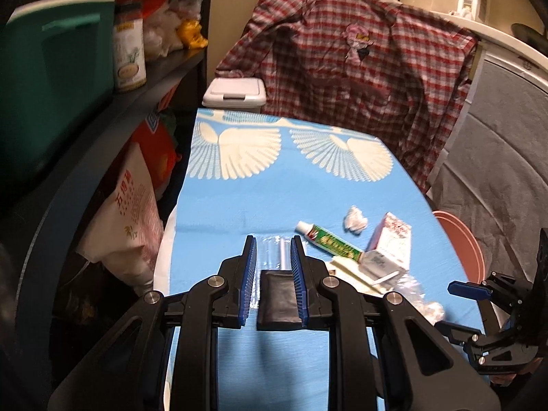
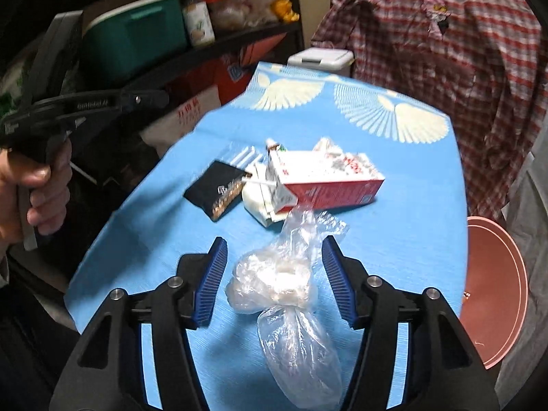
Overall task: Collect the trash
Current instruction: 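Move the right gripper toward the clear plastic wrap on the table, then grasp the clear plastic bag with the right gripper while the left grasps the black sachet, then carry the plastic bag and black sachet over the pink bin with both grippers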
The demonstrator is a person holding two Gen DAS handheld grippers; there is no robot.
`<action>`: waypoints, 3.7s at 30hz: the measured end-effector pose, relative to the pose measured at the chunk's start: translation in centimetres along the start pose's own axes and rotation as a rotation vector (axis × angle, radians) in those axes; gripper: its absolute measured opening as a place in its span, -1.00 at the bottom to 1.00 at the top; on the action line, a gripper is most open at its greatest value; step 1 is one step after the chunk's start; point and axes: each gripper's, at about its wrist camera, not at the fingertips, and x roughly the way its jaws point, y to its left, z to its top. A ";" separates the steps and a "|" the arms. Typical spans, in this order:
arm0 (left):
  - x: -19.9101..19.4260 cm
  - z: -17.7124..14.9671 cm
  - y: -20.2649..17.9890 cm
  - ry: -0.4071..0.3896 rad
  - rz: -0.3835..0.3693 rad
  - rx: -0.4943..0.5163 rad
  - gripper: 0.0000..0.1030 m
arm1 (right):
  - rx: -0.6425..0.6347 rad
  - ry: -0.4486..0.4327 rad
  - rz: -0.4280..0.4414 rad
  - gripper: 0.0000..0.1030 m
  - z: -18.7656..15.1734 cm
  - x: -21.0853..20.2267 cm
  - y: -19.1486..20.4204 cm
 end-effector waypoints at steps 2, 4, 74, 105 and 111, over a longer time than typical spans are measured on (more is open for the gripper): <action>1.1 -0.1 0.6 0.027 -0.005 -0.013 -0.60 | -0.003 0.025 -0.009 0.17 -0.1 0.7 -0.2; 2.1 -0.3 0.9 0.048 -0.008 -0.023 -0.60 | -0.001 0.043 -0.008 0.18 -0.3 1.3 -0.4; -2.7 -0.7 -5.3 0.045 0.015 0.037 -0.90 | 0.109 -0.179 -0.075 -0.27 -0.4 -8.7 -5.5; -3.9 -0.2 -11.1 -0.061 -0.003 0.075 -0.90 | 0.183 -0.283 -0.183 -0.27 0.0 -11.8 -9.4; -3.9 0.0 -12.6 -0.074 -0.024 0.078 -0.90 | 0.213 -0.303 -0.205 -0.27 0.0 -12.6 -10.8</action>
